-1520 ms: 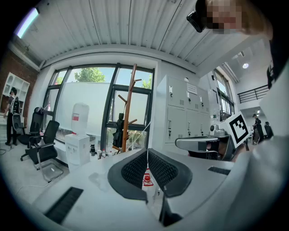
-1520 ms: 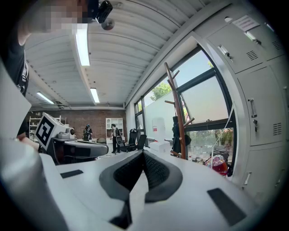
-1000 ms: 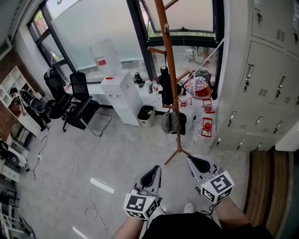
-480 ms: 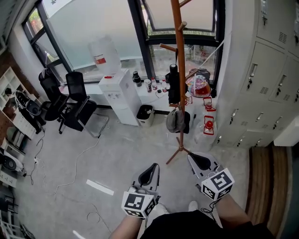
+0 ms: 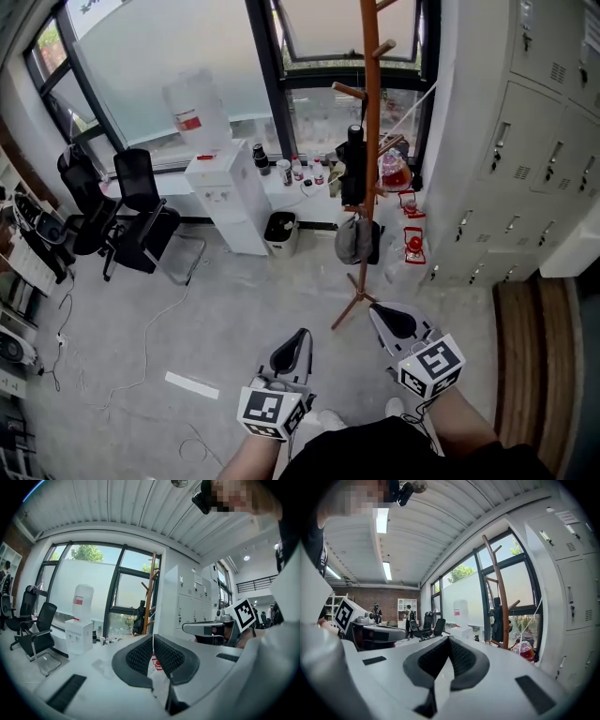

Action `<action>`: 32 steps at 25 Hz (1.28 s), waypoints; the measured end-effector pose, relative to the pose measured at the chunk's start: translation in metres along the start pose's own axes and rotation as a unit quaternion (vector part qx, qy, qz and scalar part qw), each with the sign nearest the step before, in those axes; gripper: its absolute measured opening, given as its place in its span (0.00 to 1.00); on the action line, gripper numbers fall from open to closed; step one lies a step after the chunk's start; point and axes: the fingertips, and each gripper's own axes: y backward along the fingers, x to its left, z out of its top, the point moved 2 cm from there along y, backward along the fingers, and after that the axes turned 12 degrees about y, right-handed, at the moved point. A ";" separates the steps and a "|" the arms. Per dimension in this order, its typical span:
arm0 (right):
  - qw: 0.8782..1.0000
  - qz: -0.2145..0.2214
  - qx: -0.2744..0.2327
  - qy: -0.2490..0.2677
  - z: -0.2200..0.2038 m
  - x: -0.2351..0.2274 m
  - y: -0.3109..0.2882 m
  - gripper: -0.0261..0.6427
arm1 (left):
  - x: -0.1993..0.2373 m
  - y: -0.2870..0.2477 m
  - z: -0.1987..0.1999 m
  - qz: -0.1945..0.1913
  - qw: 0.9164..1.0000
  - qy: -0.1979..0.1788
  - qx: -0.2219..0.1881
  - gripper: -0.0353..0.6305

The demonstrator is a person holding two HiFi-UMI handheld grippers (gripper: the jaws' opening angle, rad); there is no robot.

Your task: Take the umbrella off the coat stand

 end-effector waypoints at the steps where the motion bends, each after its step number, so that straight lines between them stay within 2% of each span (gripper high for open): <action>1: 1.000 -0.003 0.000 0.001 0.001 0.003 -0.003 0.12 | 0.005 0.003 0.000 -0.002 1.000 0.000 0.001 0.08; 9: 1.000 -0.027 0.001 0.005 0.007 0.010 -0.021 0.12 | 0.033 0.013 0.002 -0.011 1.000 0.006 0.005 0.08; 19: 0.999 -0.035 0.000 0.003 0.009 -0.013 -0.042 0.12 | 0.049 -0.004 0.010 -0.008 1.000 0.001 0.006 0.08; 32: 1.000 -0.017 -0.009 -0.005 0.003 -0.088 -0.068 0.12 | 0.038 -0.084 0.021 0.001 1.000 -0.008 0.008 0.08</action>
